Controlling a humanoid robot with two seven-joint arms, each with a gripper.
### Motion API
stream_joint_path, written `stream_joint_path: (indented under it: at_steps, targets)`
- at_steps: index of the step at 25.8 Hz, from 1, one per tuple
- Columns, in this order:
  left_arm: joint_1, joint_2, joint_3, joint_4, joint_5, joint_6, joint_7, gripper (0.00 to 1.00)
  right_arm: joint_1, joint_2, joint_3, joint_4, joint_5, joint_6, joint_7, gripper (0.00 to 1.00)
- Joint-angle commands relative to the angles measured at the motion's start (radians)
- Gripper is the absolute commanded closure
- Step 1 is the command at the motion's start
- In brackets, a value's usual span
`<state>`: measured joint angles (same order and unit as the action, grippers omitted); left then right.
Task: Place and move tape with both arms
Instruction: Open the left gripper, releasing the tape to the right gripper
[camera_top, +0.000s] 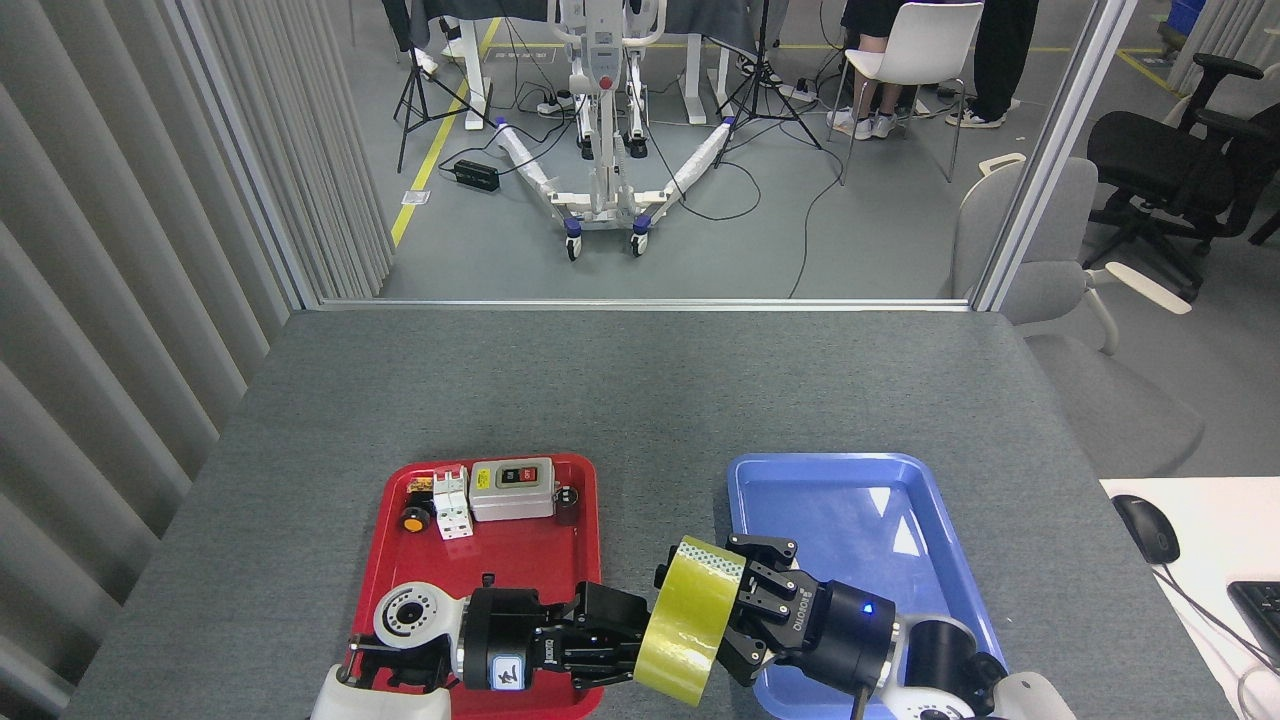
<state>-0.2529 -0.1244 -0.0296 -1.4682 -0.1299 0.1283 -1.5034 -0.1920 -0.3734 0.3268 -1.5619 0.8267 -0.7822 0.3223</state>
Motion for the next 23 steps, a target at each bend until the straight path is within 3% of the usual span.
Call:
stream_joint_path:
  at_steps: [1,3,6,10,14,17,23]
  targets:
    - [0.0,0.0,0.004,0.0,-0.001,-0.004,0.003,1.0,0.0,-0.001,0.0,0.0,0.0,-0.003,0.009,0.75]
    - [0.0,0.0,0.01,0.005,-0.008,-0.021,0.011,1.0,0.0,-0.002,0.0,0.0,0.0,-0.003,0.009,0.75]
    - [0.0,0.0,0.01,0.017,-0.08,-0.073,0.011,0.77,0.002,-0.001,0.0,0.0,0.0,-0.003,0.009,0.75]
    - [0.0,0.0,0.011,0.022,-0.16,-0.148,0.011,0.36,0.002,-0.001,0.0,0.0,0.0,-0.003,0.009,0.75]
    - [0.0,0.0,0.011,0.028,-0.162,-0.151,0.012,0.1,0.002,0.001,0.0,0.0,0.0,-0.003,0.009,0.75]
    - [0.0,0.0,0.011,0.029,-0.162,-0.153,0.012,0.02,0.002,0.004,0.0,0.0,0.0,-0.003,0.009,0.75]
    - [0.0,0.0,0.013,0.031,-0.16,-0.153,0.014,0.01,0.002,0.007,0.0,0.0,0.0,-0.003,0.009,0.78]
